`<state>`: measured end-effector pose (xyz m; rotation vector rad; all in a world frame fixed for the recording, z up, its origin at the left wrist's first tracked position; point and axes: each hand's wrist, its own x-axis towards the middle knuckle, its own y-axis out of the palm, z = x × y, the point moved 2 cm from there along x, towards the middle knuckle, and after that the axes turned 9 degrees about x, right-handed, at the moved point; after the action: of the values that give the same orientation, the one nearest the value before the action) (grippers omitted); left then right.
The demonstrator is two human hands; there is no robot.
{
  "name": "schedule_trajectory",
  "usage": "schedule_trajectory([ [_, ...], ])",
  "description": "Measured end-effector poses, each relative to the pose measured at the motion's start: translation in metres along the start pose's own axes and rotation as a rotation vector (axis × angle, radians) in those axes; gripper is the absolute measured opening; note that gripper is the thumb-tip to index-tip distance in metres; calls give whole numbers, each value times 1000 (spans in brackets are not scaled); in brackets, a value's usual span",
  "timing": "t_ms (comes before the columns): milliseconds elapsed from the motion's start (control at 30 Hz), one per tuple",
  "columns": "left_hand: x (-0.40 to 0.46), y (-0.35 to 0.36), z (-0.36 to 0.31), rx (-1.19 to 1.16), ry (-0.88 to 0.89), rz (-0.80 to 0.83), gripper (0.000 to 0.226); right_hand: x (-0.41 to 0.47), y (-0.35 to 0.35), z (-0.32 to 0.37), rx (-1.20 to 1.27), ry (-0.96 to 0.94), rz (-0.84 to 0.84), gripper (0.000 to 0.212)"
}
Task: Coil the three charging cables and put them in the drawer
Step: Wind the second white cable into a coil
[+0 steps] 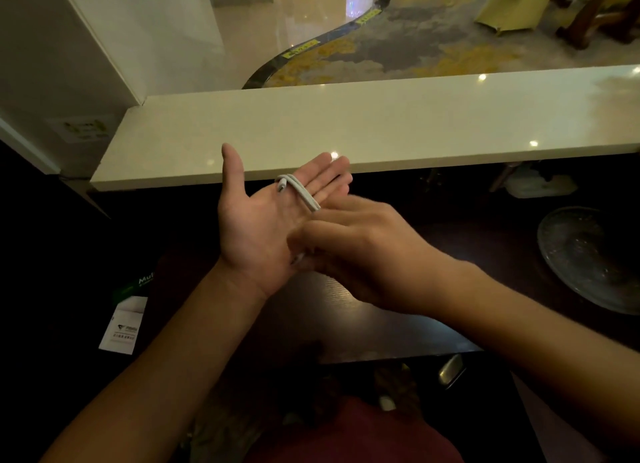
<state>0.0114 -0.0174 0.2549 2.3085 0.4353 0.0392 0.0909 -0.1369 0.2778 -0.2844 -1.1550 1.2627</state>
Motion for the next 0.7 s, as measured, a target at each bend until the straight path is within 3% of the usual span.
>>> schedule_trajectory([
  [200, -1, 3, 0, -66, -23, 18, 118, -24, -19, 9, 349, 182, -59, 11],
  [333, -8, 16, -2, 96, 68, 82, 119, -25, -38, -1, 640, 364, -336, 5],
  [433, -13, 28, 0, 224, 115, 96, 119, -22, -49, -27, 370, 537, -336, 8],
  [567, -13, 33, 1, 236, 126, 62, 118, -20, -44, -26, -183, 435, -336, 22],
  [700, -10, 35, 5, 198, 110, 50, 113, -12, -26, -15, -235, 360, -460, 16],
])
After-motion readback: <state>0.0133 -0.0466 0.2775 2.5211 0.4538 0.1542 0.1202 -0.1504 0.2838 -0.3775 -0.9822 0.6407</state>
